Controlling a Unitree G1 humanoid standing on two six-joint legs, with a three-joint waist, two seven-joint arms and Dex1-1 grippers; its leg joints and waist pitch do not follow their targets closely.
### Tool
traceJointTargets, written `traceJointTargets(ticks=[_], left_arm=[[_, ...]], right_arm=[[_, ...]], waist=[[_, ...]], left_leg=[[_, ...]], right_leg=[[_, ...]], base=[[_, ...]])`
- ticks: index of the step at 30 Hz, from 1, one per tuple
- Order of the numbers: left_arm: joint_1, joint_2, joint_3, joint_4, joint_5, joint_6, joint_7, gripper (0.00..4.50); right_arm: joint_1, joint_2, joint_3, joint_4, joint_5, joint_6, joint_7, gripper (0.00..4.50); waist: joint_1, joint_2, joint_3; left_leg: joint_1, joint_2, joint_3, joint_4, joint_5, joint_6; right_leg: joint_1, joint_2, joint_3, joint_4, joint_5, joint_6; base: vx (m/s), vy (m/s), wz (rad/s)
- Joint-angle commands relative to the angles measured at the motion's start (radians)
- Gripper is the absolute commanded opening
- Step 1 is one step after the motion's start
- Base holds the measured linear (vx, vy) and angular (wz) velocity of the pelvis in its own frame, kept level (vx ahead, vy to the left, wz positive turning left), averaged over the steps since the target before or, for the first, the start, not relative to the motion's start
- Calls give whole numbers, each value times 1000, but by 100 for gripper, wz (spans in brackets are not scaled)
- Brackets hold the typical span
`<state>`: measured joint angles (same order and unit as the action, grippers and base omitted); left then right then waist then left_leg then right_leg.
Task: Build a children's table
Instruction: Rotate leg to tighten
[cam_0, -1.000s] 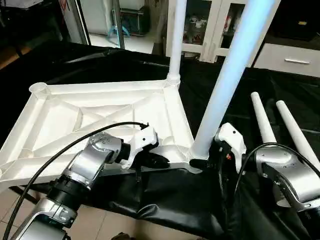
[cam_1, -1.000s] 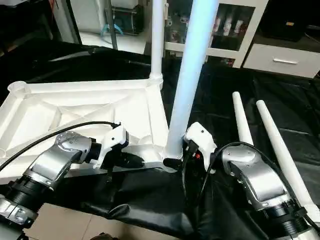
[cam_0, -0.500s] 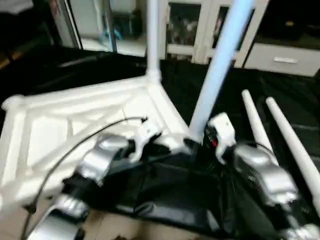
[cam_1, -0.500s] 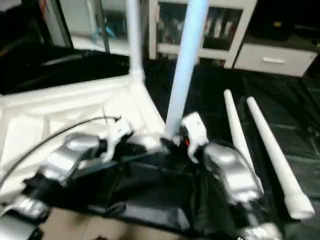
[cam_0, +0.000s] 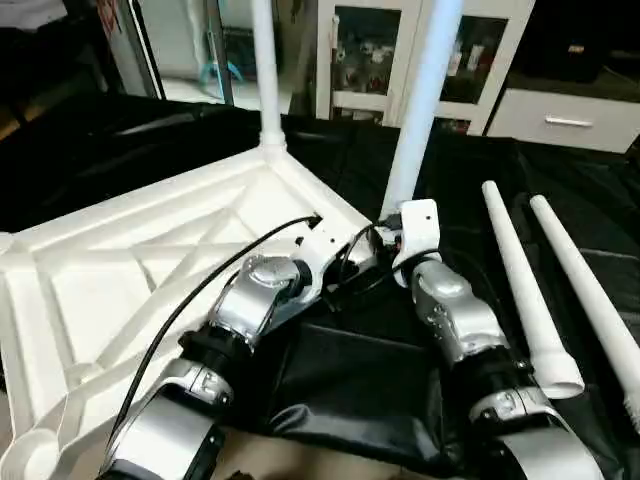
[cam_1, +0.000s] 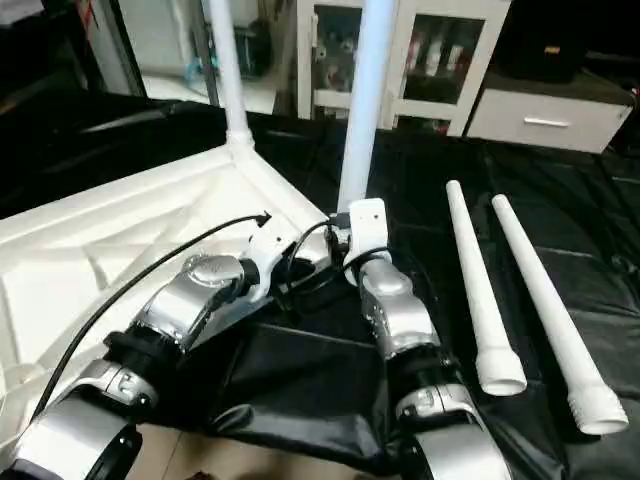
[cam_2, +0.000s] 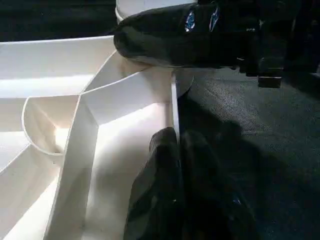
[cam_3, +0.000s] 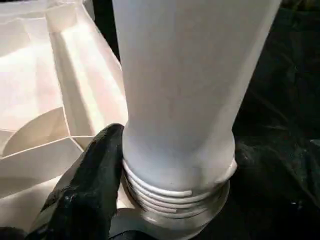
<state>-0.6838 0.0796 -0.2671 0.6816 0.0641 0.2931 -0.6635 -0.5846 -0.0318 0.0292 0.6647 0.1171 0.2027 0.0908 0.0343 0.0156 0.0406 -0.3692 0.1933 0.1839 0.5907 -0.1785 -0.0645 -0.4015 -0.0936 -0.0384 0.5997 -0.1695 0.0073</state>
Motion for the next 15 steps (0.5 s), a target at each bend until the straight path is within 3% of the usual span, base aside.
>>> traceJointTargets(ticks=[1,7,12,14,15], left_arm=[[-4,-6,-32,-24,-10,-39,-60,0],[31,36,-46,-61,-19,-21,-146,0],[63,95,-77,-132,-37,19,-267,0],[71,116,-88,-155,-43,25,-309,0],[75,126,-93,-167,-46,28,-329,0]], right_arm=[[14,12,15,25,32,3,88,308],[33,-82,11,-54,45,17,215,377],[114,-234,66,-274,87,113,465,409],[137,-285,80,-328,94,135,531,423],[148,-309,86,-351,98,146,561,434]], waist=[[3,-7,-59],[8,-3,-63],[20,-1,-64],[24,2,-62],[26,-2,-61]], left_leg=[[7,19,-10,-79,-313,2],[6,23,-6,-74,-245,26],[9,28,-5,-72,-197,56],[7,26,-5,-72,-190,59],[10,28,-4,-72,-211,56]], right_leg=[[38,-37,22,-80,-269,-176],[41,-37,23,-71,-170,-220],[48,-33,22,-61,-69,-241],[48,-35,22,-60,-67,-247],[47,-36,23,-64,-92,-246]], base=[[0,0,0],[0,0,0],[0,0,0],[0,0,0],[0,0,0]])
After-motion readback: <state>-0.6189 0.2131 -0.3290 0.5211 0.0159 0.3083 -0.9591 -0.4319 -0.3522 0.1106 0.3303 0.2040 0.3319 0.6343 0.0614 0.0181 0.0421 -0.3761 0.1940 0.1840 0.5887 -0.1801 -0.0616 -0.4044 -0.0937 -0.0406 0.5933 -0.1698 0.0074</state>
